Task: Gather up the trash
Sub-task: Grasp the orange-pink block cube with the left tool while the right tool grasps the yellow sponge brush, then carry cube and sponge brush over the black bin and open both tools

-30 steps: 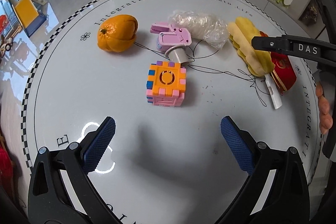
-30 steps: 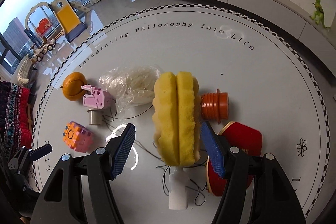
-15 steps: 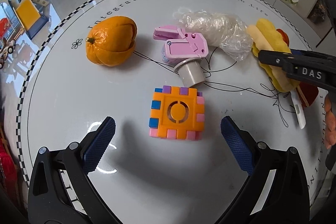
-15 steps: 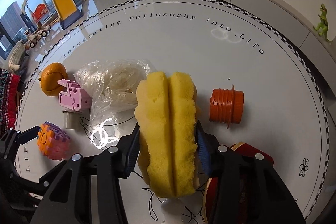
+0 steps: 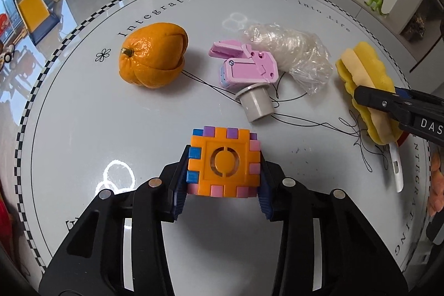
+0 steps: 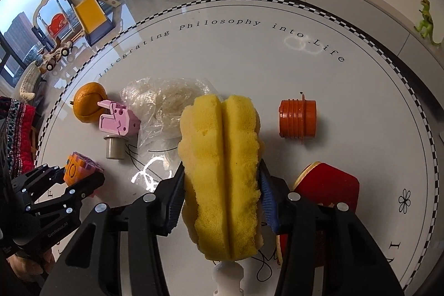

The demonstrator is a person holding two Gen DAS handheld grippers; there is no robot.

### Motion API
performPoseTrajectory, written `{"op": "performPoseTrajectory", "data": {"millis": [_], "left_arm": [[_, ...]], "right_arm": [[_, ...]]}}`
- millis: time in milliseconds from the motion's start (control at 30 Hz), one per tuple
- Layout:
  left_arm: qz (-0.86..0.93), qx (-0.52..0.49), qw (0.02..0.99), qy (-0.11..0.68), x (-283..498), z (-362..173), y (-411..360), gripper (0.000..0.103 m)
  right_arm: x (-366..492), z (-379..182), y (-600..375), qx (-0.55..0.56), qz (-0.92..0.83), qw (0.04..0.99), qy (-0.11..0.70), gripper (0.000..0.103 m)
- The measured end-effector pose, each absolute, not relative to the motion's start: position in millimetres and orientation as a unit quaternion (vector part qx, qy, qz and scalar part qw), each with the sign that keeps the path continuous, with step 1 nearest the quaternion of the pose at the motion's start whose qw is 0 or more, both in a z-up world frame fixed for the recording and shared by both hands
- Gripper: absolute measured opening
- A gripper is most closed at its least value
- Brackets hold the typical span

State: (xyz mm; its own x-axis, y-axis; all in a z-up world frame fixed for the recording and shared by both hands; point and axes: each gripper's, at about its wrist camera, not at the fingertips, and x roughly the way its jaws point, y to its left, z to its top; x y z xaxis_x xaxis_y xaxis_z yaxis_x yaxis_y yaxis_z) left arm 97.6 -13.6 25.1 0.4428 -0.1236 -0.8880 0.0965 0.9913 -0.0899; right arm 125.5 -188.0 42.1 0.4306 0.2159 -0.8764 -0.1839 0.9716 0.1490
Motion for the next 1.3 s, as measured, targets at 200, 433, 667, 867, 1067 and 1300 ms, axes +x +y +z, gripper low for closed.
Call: {"op": "performPoseTrajectory", "data": {"millis": [200,433,667,867,1067,1300], "left_arm": [[-0.075,-0.015,0.854,0.515,68,39,-14,0.041],[-0.075,-0.009,0.864,0.497,31,61,-6,0.041],[-0.070,-0.017,0.871,0.485,-22,75,13,0.041],[-0.061,-0.027,0.876,0.478,-65,81,30,0.041],[-0.040,-0.055,0.878,0.475,-112,77,57,0.041],[-0.003,-0.073,0.879,0.471,-166,69,95,0.041]], "right_arm": [[111,58,-184,0.016,0.116,0.850,0.514,0.050],[80,73,-174,0.014,0.121,0.852,0.508,0.050],[28,81,-153,0.008,0.137,0.852,0.505,0.050],[-17,88,-123,-0.003,0.158,0.851,0.501,0.050],[-58,90,-85,-0.015,0.191,0.847,0.496,0.050],[-107,84,-29,-0.032,0.249,0.835,0.490,0.050]]}}
